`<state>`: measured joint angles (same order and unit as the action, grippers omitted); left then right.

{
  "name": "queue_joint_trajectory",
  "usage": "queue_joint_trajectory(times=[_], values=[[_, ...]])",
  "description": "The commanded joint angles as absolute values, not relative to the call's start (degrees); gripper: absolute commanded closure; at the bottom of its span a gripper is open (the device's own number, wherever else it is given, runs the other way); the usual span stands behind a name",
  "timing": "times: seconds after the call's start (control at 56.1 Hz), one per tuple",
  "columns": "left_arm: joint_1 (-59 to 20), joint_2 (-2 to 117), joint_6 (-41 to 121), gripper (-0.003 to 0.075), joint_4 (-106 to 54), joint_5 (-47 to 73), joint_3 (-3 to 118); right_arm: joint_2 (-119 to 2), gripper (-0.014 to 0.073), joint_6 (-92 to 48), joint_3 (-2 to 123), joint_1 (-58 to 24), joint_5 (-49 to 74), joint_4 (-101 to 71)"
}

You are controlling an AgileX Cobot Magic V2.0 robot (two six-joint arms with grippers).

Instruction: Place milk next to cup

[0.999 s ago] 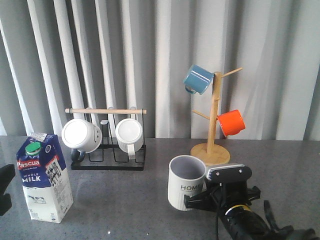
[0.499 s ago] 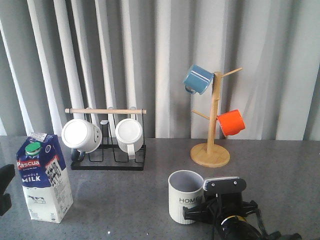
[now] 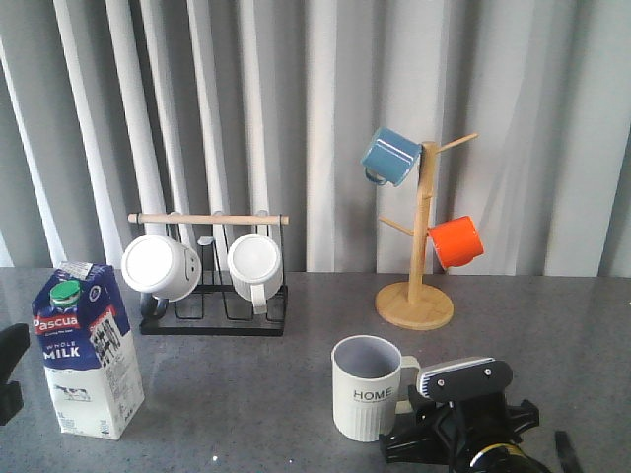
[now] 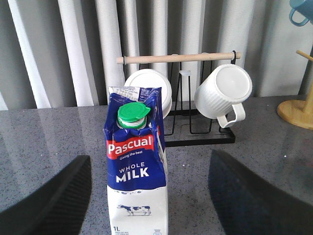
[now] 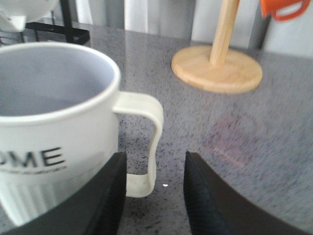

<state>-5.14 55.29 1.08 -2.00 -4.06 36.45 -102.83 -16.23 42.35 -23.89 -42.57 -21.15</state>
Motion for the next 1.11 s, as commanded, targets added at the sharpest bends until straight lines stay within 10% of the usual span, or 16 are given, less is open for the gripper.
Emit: queue_joint_trajectory(times=[0.0, 0.892, 1.088], values=[[-5.26, 54.8, 0.47, 0.0224, -2.41, -8.71, 38.41, -94.47, 0.0291, -22.4, 41.77, -22.42, -43.06, -17.22], [-5.26, 54.8, 0.47, 0.0224, -2.41, -8.71, 38.41, -54.62, 0.0369, -6.66, 47.42, -4.88, -11.36, 1.74], [-5.26, 54.8, 0.47, 0.0224, -2.41, -8.71, 38.41, -50.52, 0.0592, -6.56, 47.42, -4.88, -9.1, 1.78]])
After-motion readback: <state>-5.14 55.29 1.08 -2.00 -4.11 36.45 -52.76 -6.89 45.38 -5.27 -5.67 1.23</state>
